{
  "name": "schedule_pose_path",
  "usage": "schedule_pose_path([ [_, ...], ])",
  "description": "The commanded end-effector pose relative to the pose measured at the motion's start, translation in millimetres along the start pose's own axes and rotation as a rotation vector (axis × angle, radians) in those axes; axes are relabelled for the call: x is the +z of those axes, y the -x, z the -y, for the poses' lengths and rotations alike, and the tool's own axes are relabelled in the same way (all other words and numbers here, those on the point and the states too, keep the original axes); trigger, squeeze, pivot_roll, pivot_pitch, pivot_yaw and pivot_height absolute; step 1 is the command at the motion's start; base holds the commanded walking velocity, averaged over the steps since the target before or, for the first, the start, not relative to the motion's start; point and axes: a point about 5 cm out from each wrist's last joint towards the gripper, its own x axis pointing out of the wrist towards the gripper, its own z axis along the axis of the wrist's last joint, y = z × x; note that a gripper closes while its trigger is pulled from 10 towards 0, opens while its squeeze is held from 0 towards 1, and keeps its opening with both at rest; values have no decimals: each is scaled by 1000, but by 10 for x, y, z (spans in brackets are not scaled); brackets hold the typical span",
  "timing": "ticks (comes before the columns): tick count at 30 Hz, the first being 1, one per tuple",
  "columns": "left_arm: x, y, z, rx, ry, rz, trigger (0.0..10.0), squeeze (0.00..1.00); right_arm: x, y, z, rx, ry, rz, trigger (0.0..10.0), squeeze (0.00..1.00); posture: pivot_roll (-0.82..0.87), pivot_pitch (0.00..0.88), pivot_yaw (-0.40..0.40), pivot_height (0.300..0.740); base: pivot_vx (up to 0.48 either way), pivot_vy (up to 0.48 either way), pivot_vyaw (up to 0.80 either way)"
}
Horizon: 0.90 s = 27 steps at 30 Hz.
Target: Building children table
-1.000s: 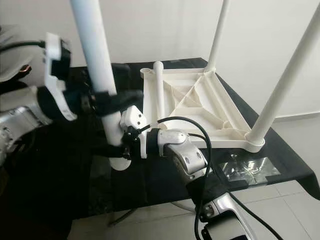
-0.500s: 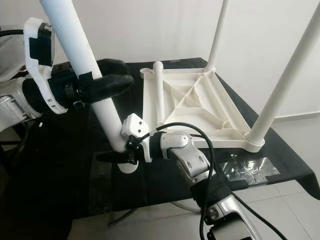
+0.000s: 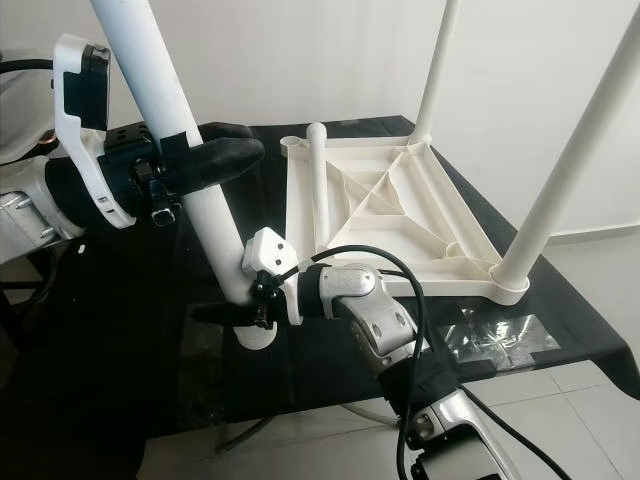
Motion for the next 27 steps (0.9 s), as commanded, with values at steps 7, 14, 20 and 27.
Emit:
schedule_pose_path([
  [7,-36,-48,14,-40,11,0,0,0,158,-143,10,27,40,16,10000,1000,50,0,8,740,0,0,0],
  [14,-70,-80,53,-59,16,1,0,0,202,-320,61,-22,3,7,10000,0,51,0,6,740,0,0,0],
  [20,-45,-89,74,-64,12,13,0,0,212,-373,34,-24,-51,40,7529,0,54,0,2,740,0,0,0],
  [27,-36,-113,94,-76,9,19,0,0,198,-386,-22,19,-66,37,0,0,52,0,1,740,0,0,0],
])
